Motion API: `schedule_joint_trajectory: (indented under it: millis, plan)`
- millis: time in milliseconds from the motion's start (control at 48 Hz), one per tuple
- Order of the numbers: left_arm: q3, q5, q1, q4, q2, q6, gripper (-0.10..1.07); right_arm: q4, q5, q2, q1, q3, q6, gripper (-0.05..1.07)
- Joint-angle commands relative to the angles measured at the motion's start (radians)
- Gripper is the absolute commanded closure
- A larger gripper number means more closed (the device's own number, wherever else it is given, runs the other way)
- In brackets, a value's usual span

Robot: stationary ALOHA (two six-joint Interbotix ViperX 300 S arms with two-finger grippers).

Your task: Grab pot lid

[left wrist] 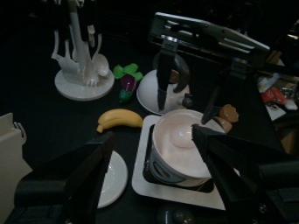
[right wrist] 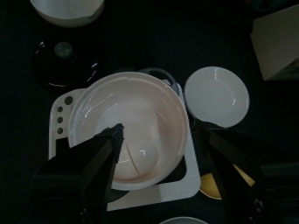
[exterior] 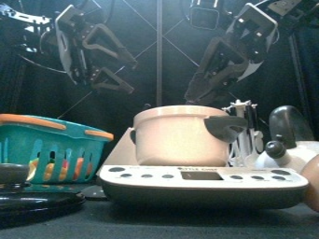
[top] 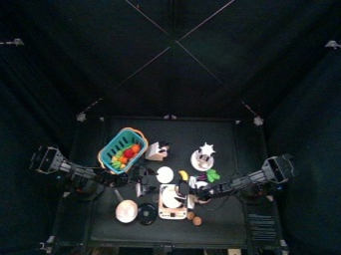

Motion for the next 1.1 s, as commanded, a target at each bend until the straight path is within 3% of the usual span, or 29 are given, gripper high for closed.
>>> schedule_joint_trajectory:
  millis: [0,479,938,1083]
  plan:
    - [-0.008,-0.009,0.002,-0.002,-0.003,0.000,-0.04,-0.002,0.023,-0.026,0.003,-0.023,-0.002,0.07]
    - [-0.006,-0.008,0.002,-0.003,-0.003,0.000,-0.04,0.006,0.239,-0.097,0.058,0.009,0.003,0.07]
    - [0.002,0.006,0.000,-0.003,-0.002,0.002,-0.04,0.034,0.245,-0.097,0.069,0.000,0.002,0.07]
    - [0.020,0.110,-0.005,-0.002,-0.020,0.003,-0.04,0.026,0.210,-0.086,0.081,-0.020,-0.002,0.07]
